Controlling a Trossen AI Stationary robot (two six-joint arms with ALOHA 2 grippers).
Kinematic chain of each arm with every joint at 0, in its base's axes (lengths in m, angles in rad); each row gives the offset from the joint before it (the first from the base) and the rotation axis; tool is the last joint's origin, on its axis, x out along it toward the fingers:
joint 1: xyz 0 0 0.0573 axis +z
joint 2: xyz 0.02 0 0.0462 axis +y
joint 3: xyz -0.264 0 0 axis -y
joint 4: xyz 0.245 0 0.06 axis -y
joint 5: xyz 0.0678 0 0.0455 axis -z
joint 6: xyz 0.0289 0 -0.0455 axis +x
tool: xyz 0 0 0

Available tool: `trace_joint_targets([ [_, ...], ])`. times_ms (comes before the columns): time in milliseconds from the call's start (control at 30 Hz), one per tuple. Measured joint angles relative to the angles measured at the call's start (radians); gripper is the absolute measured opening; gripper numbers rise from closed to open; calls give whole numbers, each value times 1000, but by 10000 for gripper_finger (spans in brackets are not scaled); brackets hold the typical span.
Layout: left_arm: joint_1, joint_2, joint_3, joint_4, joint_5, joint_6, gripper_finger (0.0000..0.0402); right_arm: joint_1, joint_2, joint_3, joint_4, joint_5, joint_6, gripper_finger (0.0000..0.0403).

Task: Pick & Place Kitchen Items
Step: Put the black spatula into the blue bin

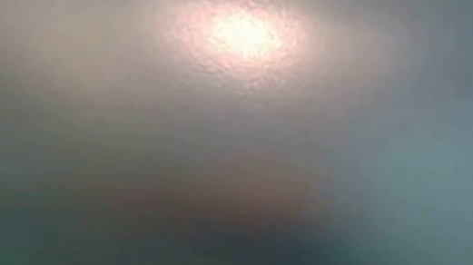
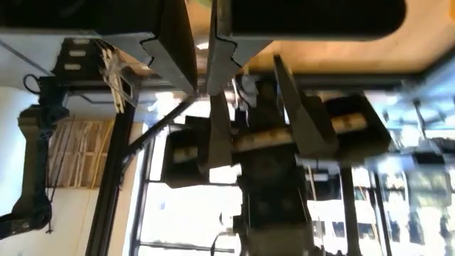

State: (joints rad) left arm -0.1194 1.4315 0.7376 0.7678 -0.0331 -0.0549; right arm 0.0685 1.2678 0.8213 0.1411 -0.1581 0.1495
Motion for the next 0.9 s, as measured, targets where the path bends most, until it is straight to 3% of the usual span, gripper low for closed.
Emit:
trace_joint_targets([
  [300,12,0,32,61,5,64,29,-3,0,0,-10,6,-9,197],
  [667,3,0,33,-89,31,13,29,-57,0,0,-182,352,-9,197],
  [900,10,0,33,-220,-27,14,29,-105,0,0,-298,439,64,197],
])
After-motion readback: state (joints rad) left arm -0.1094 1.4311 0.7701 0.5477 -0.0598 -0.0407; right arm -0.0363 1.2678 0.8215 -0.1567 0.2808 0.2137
